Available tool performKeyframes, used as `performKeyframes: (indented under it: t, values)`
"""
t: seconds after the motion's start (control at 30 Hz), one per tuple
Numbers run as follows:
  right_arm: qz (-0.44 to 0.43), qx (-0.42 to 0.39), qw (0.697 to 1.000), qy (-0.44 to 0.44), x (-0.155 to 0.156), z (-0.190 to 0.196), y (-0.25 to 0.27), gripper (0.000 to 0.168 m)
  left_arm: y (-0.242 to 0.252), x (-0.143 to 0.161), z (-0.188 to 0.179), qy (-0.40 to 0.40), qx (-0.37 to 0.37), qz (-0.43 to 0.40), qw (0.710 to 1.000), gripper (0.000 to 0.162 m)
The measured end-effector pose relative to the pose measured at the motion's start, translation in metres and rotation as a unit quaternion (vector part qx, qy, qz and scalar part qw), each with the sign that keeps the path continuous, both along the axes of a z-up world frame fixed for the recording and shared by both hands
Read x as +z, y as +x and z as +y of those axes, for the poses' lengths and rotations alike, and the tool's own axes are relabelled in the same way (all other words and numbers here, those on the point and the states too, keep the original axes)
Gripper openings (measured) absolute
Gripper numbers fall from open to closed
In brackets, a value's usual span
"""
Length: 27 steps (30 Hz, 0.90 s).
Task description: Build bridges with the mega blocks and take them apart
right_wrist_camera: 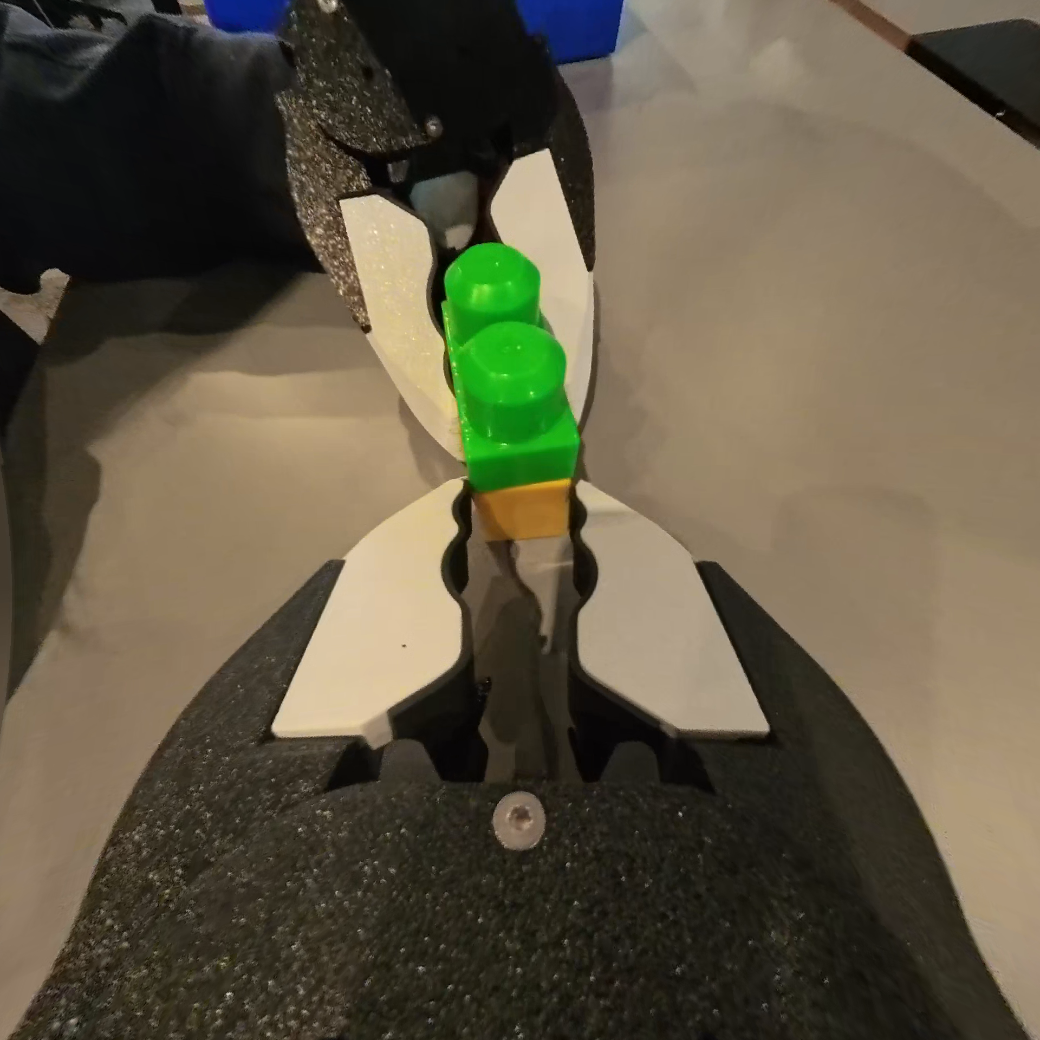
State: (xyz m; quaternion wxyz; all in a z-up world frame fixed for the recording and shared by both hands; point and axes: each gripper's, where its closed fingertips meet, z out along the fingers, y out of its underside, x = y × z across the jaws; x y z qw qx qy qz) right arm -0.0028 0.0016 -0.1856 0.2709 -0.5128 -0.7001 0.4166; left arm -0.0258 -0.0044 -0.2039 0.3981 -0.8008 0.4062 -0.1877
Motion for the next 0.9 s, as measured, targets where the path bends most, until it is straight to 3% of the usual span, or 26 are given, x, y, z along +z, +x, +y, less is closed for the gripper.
performKeyframes:
  t: [0.33,0.4,0.47,0.63,0.7,0.9]
  values:
    - [0.005,-0.003,1.0,0.004,0.001,0.001,0.0,0.034,0.0,-0.001,-0.003,-0.017,0.025,-0.009,1.0,0.038]
    - [0.045,-0.001,0.999,-0.016,0.017,0.001,-0.001,0.048,0.001,-0.001,-0.003,-0.017,0.024,-0.009,1.0,0.038]
    - [0.084,0.015,0.996,-0.038,0.039,-0.003,-0.002,0.049,0.002,-0.001,-0.005,-0.017,0.016,-0.009,1.0,0.038]
    - [0.048,0.057,0.997,0.015,0.032,-0.015,-0.012,0.044,0.004,-0.001,-0.007,-0.016,0.01,-0.008,1.0,0.038]
    - [0.052,0.05,0.997,0.029,0.034,-0.013,-0.016,0.03,0.004,-0.001,-0.008,-0.015,0.012,-0.007,1.0,0.038]
    - [0.045,0.012,0.999,0.019,0.033,-0.013,-0.016,0.029,0.003,-0.001,-0.008,-0.014,0.029,-0.006,0.999,0.038]
